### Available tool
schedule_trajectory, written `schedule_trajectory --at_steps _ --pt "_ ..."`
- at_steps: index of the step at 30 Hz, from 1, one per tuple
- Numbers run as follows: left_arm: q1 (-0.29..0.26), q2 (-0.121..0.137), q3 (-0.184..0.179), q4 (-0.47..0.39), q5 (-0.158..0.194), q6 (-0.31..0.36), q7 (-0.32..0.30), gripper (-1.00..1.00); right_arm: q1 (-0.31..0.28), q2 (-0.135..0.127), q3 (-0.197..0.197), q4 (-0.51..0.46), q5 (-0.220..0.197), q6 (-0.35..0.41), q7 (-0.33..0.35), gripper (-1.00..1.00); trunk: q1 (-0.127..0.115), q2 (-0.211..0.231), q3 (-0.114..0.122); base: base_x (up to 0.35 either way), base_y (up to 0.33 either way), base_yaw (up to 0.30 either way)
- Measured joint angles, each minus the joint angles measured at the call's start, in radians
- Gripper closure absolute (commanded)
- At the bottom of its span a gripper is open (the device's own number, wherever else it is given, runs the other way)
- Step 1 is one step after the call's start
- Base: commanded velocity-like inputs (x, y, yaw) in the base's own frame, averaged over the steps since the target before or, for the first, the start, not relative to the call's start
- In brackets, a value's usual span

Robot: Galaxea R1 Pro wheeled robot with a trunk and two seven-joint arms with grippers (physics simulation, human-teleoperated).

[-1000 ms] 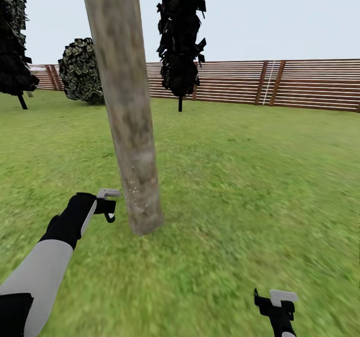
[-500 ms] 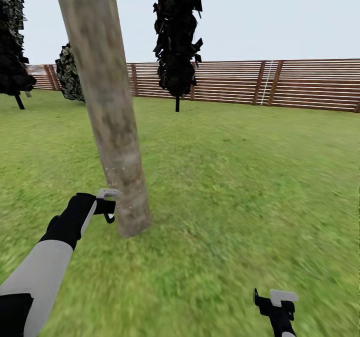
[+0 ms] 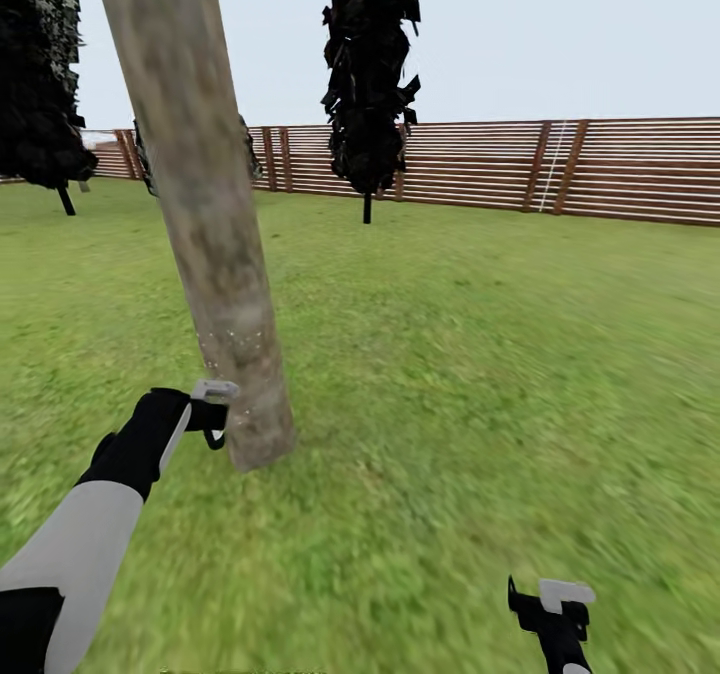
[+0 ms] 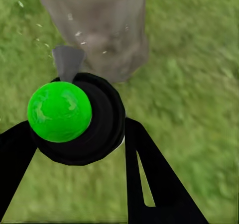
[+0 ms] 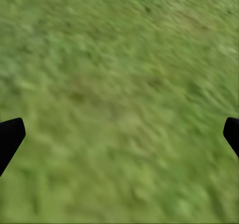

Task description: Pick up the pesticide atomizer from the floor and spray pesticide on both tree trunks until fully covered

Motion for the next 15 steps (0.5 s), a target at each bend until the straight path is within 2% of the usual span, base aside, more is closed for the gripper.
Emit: schedule_trajectory --at_steps 6,12,13,15 --pt "0.006 0.0 -0.001 0.003 -0.002 0.0 0.012 1.0 0.0 0.0 0.0 0.0 0.0 0.0 0.0 -1.0 0.0 0.0 0.0 0.125 -0.252 0.243" --pt "0.048 -0.007 0.001 0.005 0.011 0.002 0.043 1.0 0.0 0.0 0.001 0.0 0.001 0.0 0.001 -1.0 0.0 0.0 0.0 0.234 -0.195 0.029" --pt "0.051 -0.023 0.002 0.01 0.02 0.003 0.043 1.0 0.0 0.0 0.001 0.0 0.001 0.0 0.001 -1.0 0.0 0.0 0.0 0.241 -0.188 0.001" --pt "0.055 -0.06 0.003 0.018 0.014 0.001 0.047 1.0 0.0 0.0 0.001 0.0 0.001 0.0 0.001 -1.0 0.0 0.0 0.0 0.241 -0.188 0.001"
